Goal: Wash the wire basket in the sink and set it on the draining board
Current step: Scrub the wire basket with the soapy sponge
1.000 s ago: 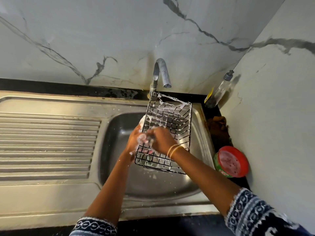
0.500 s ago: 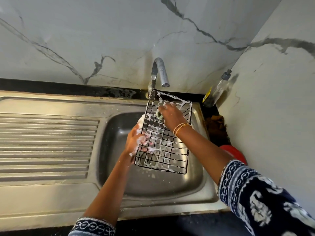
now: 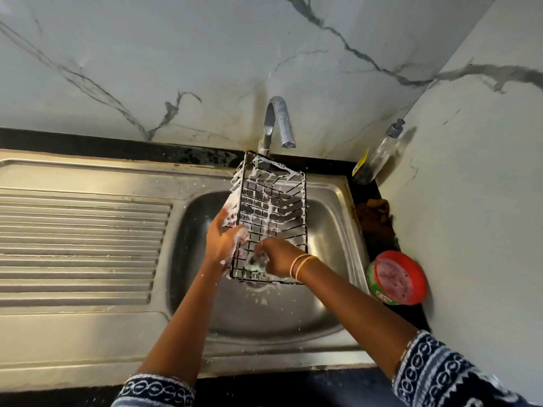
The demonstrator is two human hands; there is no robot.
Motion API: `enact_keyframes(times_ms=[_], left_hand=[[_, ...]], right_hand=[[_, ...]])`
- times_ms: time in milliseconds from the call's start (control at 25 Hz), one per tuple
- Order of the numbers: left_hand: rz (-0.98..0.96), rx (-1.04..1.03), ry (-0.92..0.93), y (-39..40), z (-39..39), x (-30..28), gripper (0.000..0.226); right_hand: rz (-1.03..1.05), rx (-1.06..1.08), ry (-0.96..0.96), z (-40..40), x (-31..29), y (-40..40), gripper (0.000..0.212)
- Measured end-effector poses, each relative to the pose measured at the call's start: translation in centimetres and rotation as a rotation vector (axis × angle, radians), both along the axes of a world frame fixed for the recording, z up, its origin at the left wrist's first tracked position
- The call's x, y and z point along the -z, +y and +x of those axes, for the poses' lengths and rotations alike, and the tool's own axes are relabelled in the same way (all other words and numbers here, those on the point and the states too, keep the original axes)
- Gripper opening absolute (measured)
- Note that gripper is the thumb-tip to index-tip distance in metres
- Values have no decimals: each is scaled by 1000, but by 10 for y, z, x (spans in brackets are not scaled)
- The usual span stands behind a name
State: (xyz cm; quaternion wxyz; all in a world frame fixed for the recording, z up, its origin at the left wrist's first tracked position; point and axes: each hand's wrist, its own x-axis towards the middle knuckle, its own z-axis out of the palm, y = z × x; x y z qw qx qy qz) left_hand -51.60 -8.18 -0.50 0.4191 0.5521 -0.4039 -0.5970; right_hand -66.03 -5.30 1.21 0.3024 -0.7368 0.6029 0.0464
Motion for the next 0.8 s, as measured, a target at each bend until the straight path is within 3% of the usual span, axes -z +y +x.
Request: enact_keyframes(times_ms=[80, 200, 280, 360, 480, 680, 800], left_hand=[[-52, 20, -58, -3, 3, -9, 78], [-89, 99, -127, -3, 2, -18, 86], [-99, 136, -159, 2, 0, -23, 86], [-125, 152, -201, 3, -1, -22, 95], [-135, 177, -292, 0, 4, -15, 101], [-57, 272, -425, 5, 3, -14, 105], [-84, 205, -388, 3, -4, -20, 97]], right_hand=[[-12, 20, -26, -6, -6, -11, 31], [-403, 165, 115, -28, -17, -53, 21], [-583, 107, 300, -47, -17, -79, 20], [-548, 40, 428, -59, -4, -89, 21], [-398, -22, 463, -59, 27, -68, 24], [-237, -208, 393, -55, 35, -2, 40], [-196, -475, 263, -40, 33, 39, 41]])
